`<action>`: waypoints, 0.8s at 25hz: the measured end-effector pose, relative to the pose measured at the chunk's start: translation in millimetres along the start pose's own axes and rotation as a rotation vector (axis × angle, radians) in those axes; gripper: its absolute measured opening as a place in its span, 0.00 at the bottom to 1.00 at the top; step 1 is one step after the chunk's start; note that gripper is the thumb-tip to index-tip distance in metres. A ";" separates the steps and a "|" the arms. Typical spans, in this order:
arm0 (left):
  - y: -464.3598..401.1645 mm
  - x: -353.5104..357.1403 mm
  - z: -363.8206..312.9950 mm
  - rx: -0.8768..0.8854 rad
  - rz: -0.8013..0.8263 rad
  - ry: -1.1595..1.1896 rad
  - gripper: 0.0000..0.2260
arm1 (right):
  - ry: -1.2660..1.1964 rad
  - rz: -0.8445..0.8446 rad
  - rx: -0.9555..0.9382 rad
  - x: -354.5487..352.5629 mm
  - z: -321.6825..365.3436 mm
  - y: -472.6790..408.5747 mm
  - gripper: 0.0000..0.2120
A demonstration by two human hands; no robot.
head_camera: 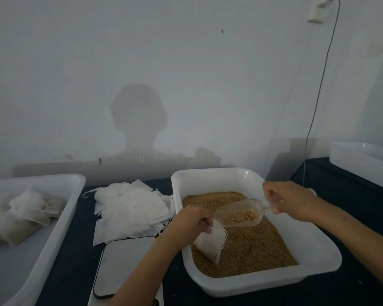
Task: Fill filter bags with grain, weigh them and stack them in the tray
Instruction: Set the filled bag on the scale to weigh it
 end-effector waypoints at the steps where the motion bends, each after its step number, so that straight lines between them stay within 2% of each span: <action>1: 0.3 -0.3 0.1 0.000 -0.006 0.007 0.02 | 0.034 -0.018 -0.008 -1.2 2.5 -1.0 0.15; 7: 2.7 -1.7 -2.7 0.022 -0.027 0.036 0.01 | 0.193 -0.132 -0.074 -2.9 19.3 -5.4 0.19; 12: 2.8 -0.5 -3.1 0.020 -0.022 0.044 0.02 | 0.288 -0.235 -0.113 -11.5 31.8 -3.1 0.12; 17: 2.3 0.3 -1.2 0.013 -0.017 0.035 0.01 | 0.301 -0.244 -0.099 -9.9 27.7 -6.3 0.15; 20: 2.4 1.5 0.3 0.013 -0.025 0.041 0.01 | 0.238 -0.174 -0.071 -0.8 17.0 -11.4 0.13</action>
Point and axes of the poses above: each hand's wrist, its own y-axis away from the middle knuckle, its own x-axis out of the palm, z = x × y, the point moved 9 cm from there along -y, towards the middle knuckle, and after that the axes turned 10 degrees about x, right-handed, at the moved point
